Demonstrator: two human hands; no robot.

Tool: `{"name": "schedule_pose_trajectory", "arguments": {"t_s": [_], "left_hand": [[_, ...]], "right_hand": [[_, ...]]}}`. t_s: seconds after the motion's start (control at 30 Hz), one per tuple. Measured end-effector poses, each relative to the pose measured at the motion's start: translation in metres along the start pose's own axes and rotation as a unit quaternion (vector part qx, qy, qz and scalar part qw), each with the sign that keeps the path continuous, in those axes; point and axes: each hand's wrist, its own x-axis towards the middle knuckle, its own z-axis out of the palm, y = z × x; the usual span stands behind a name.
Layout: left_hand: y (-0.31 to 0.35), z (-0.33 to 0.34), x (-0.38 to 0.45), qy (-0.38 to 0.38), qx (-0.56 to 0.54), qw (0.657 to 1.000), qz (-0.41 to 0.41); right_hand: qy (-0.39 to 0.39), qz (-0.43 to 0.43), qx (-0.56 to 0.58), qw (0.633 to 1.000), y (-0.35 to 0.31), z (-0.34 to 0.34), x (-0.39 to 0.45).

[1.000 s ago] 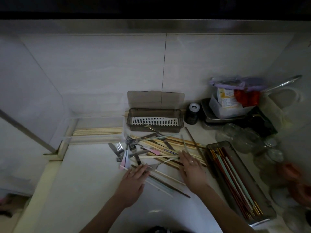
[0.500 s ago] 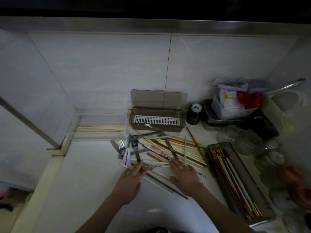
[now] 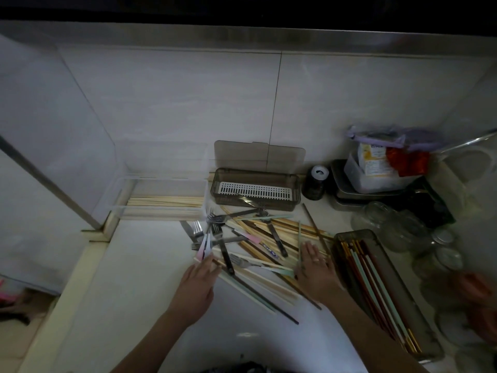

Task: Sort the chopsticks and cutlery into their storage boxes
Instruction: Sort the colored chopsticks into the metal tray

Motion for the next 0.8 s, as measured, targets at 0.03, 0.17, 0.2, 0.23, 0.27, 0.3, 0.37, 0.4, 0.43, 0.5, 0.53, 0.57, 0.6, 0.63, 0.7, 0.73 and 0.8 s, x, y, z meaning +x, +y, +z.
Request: {"name": "schedule_pose_trajectory", "arguments": {"t_s": [0.03, 0.17, 0.2, 0.23, 0.27, 0.3, 0.37, 0.4, 0.43, 0.5, 0.53, 0.57, 0.6, 0.63, 0.7, 0.73, 0.8], "left_hand": [[-0.001, 0.001, 0.000, 0.004, 0.005, 1.000, 0.002], [-0.004, 0.008, -0.002, 0.029, 0.007, 0.999, 0.018], [-0.003, 0.008, -0.001, 0.038, 0.004, 0.999, 0.017], [-0.002, 0.008, -0.001, 0.046, 0.001, 0.999, 0.015], [0.001, 0.006, 0.000, 0.050, 0.000, 0.999, 0.014], [0.003, 0.004, 0.001, 0.056, 0.000, 0.998, 0.016], [0.008, 0.003, 0.004, 0.067, -0.001, 0.997, 0.024], [0.011, 0.003, 0.005, 0.069, 0.001, 0.997, 0.028], [0.013, 0.004, 0.008, 0.072, 0.002, 0.997, 0.034], [0.018, 0.007, 0.012, 0.074, 0.008, 0.996, 0.046], [0.020, 0.007, 0.014, 0.070, 0.011, 0.996, 0.048], [0.021, 0.007, 0.015, 0.065, 0.009, 0.997, 0.049], [0.021, 0.006, 0.015, 0.060, 0.004, 0.997, 0.049], [0.020, 0.005, 0.015, 0.054, -0.003, 0.997, 0.048], [0.019, 0.004, 0.016, 0.044, -0.011, 0.998, 0.047], [0.019, 0.002, 0.017, 0.039, -0.013, 0.998, 0.049], [0.021, 0.000, 0.021, 0.026, -0.010, 0.998, 0.055]], "right_hand": [[0.000, 0.002, -0.006, 1.000, 0.000, 0.001, 0.000], [0.119, -0.053, 0.004, 0.992, -0.007, 0.010, -0.010], [0.146, -0.081, 0.001, 0.986, -0.011, 0.013, -0.014], [0.162, -0.112, -0.011, 0.980, -0.016, 0.017, -0.016], [0.169, -0.138, -0.025, 0.976, -0.022, 0.021, -0.018], [0.157, -0.157, -0.031, 0.975, -0.028, 0.024, -0.019], [0.116, -0.179, -0.030, 0.976, -0.038, 0.026, -0.025], [0.092, -0.189, -0.031, 0.977, -0.043, 0.027, -0.027], [0.069, -0.199, -0.037, 0.977, -0.048, 0.029, -0.030], [0.027, -0.197, -0.058, 0.978, -0.058, 0.032, -0.034], [0.016, -0.184, -0.062, 0.981, -0.061, 0.034, -0.035], [0.015, -0.171, -0.064, 0.983, -0.063, 0.035, -0.035], [0.019, -0.161, -0.071, 0.984, -0.064, 0.035, -0.035], [0.024, -0.154, -0.086, 0.984, -0.066, 0.035, -0.035], [0.035, -0.141, -0.126, 0.981, -0.067, 0.035, -0.036], [0.039, -0.131, -0.138, 0.981, -0.068, 0.036, -0.036], [0.044, -0.104, -0.147, 0.983, -0.068, 0.037, -0.037]]}}
